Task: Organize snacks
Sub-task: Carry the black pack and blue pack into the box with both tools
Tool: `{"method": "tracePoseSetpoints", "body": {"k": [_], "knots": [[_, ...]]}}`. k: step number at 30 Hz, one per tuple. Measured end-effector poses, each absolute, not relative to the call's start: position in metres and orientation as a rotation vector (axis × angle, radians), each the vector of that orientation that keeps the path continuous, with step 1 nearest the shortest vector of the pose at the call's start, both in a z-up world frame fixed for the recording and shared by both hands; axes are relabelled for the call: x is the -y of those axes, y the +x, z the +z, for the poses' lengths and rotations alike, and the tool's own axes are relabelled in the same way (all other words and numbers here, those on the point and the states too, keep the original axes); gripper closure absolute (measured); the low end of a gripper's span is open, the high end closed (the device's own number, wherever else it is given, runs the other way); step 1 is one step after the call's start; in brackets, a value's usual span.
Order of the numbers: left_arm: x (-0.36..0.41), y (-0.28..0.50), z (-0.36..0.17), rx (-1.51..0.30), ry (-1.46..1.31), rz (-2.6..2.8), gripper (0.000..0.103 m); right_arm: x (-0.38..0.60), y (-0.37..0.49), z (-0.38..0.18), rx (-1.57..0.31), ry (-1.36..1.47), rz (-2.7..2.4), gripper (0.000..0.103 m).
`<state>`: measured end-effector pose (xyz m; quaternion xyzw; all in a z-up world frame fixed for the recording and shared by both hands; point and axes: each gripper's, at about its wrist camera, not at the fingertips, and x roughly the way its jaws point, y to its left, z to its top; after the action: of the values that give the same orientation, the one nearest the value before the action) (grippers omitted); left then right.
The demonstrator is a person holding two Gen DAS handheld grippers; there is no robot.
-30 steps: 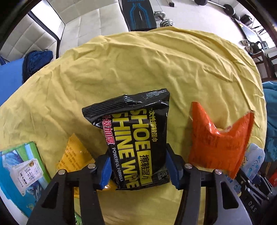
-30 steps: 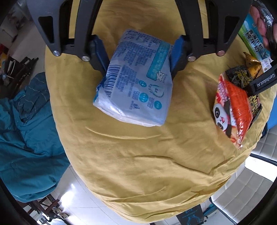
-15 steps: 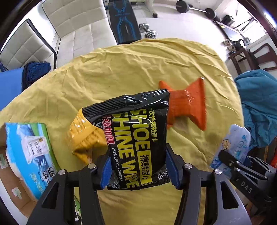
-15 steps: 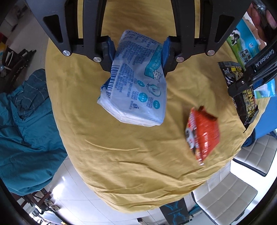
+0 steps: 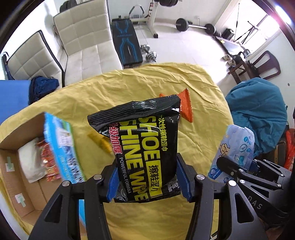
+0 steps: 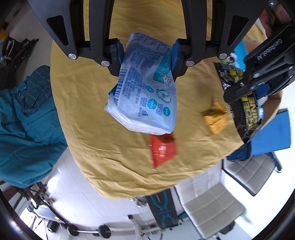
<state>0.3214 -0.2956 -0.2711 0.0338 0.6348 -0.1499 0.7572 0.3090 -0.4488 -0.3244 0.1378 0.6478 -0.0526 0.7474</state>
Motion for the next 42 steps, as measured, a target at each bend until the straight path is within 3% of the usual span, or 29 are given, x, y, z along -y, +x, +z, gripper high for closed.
{"method": "tracePoseSetpoints", "body": {"k": [11,20,31,42], "knots": [[0.19,0.293,-0.228,-1.31,-0.002,-0.262,0.052,0.336,0.295,-0.266,-1.342,0.237,0.027,0.061],[0.06,0.276,-0.224,-1.308,-0.09,-0.125,0.051,0.216,0.299,-0.266,-1.372,0.178,0.214,0.061],[-0.059,0.299,-0.287,-1.425,-0.11,0.036,0.051,0.089,0.322,-0.36,-1.555,0.064,0.316,0.061],[-0.096,0.359,-0.368,-1.548,-0.071,0.073,0.051,0.051,0.321,-0.448,-1.696,-0.086,0.285,0.061]]}}
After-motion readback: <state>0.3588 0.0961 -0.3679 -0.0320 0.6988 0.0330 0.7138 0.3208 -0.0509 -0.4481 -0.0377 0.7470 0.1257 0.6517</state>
